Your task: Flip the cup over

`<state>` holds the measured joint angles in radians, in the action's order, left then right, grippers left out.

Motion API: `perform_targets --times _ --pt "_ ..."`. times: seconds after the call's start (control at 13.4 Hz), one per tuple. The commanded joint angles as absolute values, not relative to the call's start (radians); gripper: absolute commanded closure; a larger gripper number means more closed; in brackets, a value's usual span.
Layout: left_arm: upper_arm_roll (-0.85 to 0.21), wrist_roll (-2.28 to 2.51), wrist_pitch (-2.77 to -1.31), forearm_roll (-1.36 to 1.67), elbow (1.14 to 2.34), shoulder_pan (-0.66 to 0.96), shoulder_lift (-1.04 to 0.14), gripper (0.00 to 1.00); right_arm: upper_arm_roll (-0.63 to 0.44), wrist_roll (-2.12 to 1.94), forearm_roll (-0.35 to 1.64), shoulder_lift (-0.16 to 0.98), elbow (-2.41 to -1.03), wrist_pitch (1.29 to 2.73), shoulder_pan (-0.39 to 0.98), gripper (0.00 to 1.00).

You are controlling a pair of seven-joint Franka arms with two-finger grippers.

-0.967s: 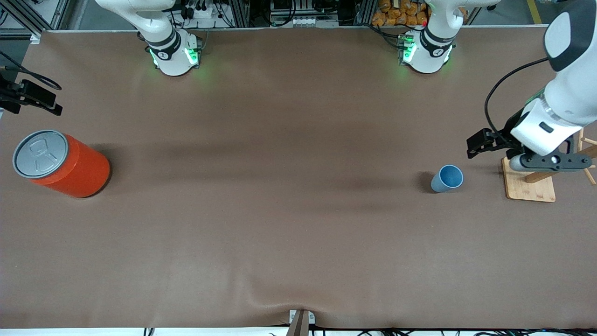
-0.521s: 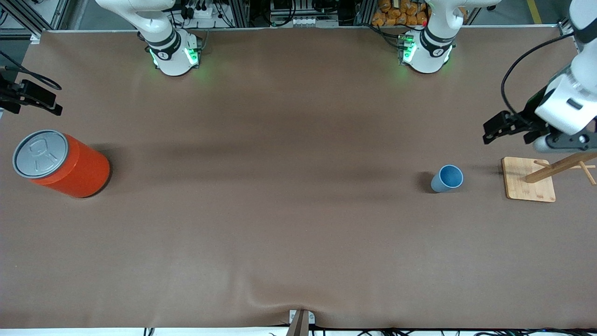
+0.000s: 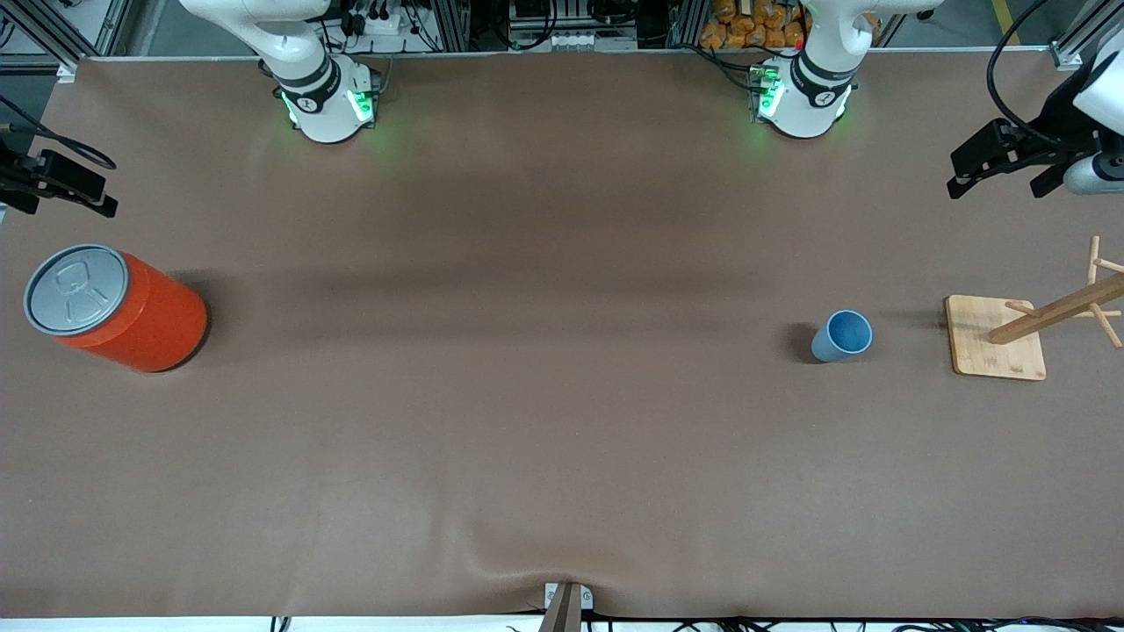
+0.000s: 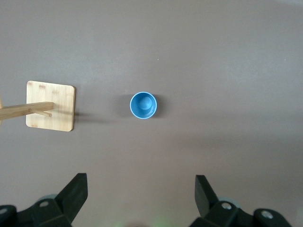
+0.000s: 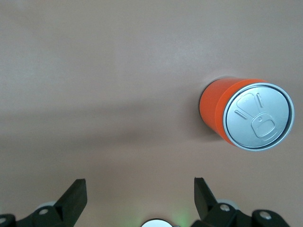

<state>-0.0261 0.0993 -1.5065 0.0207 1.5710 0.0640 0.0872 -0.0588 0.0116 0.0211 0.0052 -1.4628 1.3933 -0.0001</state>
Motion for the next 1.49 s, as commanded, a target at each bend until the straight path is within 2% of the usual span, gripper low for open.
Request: perform_targets --times 0.0,0.37,1.41 --pt "-0.003 0.067 -1.500 0.009 1.543 0.071 0.071 0.00 -0.060 0.026 0.023 -0.003 -1.470 1.396 0.006 0.00" --pt "0.037 0.000 -1.509 0.017 1.542 0.071 0.058 0.00 -0.060 0.026 0.023 -0.003 -1.470 1.397 0.006 0.00" --pt "0.032 0.031 -1.508 0.009 1.546 0.074 0.060 0.00 -0.060 0.028 0.021 -0.003 -1.470 1.397 0.014 0.00"
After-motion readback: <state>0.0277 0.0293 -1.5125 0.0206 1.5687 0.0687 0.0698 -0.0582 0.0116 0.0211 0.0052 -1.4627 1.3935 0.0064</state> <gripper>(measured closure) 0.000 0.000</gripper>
